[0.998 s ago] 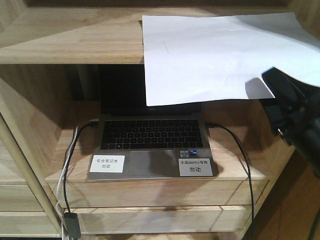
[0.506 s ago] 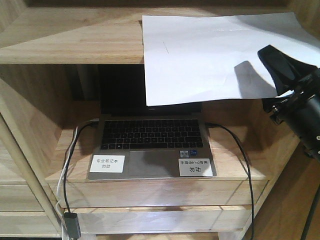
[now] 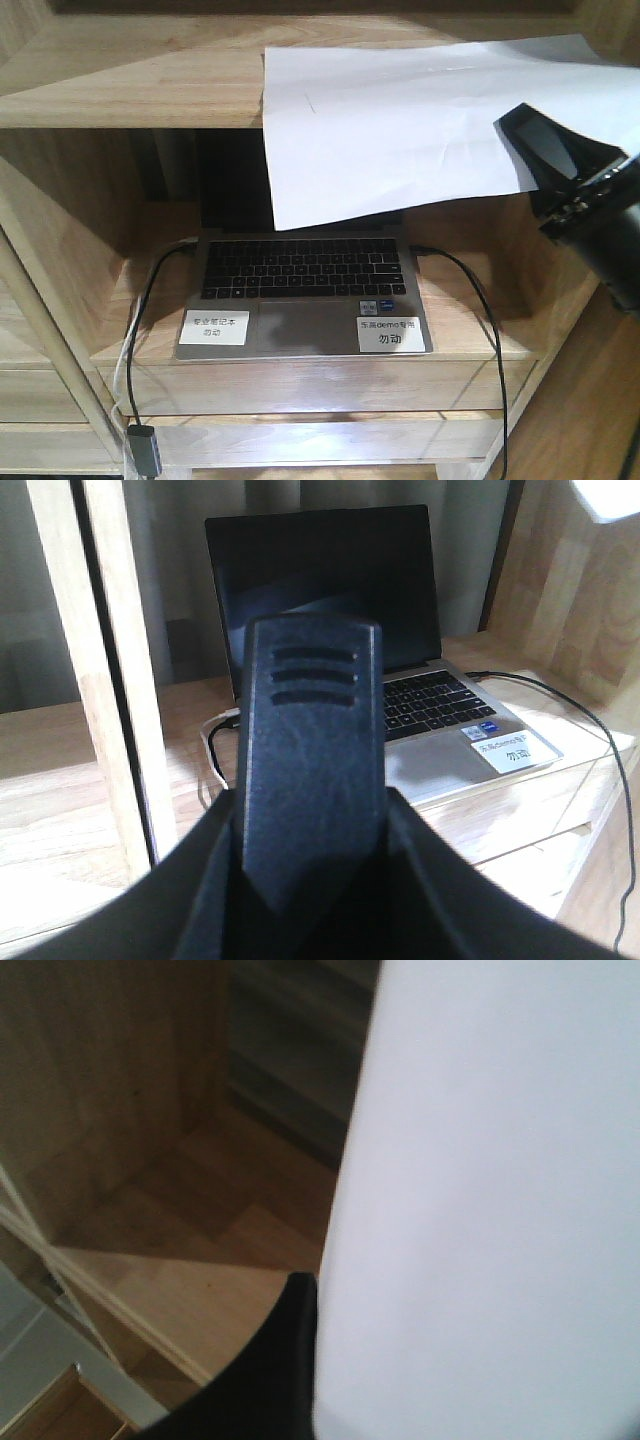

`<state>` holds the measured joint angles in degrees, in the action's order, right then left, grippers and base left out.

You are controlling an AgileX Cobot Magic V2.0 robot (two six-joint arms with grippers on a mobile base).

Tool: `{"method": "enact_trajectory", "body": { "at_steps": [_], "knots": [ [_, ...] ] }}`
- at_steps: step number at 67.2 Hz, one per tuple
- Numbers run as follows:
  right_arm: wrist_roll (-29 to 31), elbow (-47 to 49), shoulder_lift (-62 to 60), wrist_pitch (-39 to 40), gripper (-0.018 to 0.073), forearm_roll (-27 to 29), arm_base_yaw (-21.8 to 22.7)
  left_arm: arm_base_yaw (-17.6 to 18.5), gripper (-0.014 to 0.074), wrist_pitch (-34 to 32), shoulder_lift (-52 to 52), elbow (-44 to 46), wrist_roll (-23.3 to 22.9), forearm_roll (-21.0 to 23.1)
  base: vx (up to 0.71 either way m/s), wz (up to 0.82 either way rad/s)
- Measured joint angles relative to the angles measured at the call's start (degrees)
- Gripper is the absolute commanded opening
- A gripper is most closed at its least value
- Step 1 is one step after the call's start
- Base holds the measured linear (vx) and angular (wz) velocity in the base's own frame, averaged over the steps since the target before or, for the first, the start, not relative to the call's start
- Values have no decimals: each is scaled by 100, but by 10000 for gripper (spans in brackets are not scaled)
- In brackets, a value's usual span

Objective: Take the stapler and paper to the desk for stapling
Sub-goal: 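Pinch the edge of the white paper sheet with the right gripper, then pull the paper off the shelf toward the robot with the right gripper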

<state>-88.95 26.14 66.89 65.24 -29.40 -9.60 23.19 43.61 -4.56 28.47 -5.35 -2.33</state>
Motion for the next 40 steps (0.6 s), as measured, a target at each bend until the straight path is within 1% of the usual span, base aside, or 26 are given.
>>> {"method": "enact_trajectory", "body": {
  "at_steps": [9, 19, 27, 40],
  "knots": [
    [11, -336, -436, -47, -6, 60, 0, 0, -6, 0, 0, 0, 0, 0, 0, 0],
    [24, -1023, -934, -227, -4, 448, 0, 0, -6, 0, 0, 0, 0, 0, 0, 0],
    [85, -1465, -1410, -297, -4, 644, 0, 0, -6, 0, 0, 0, 0, 0, 0, 0],
    [259, -1902, -2208, -435, -4, 710, 0, 0, -6, 0, 0, 0, 0, 0, 0, 0]
  ]
}}
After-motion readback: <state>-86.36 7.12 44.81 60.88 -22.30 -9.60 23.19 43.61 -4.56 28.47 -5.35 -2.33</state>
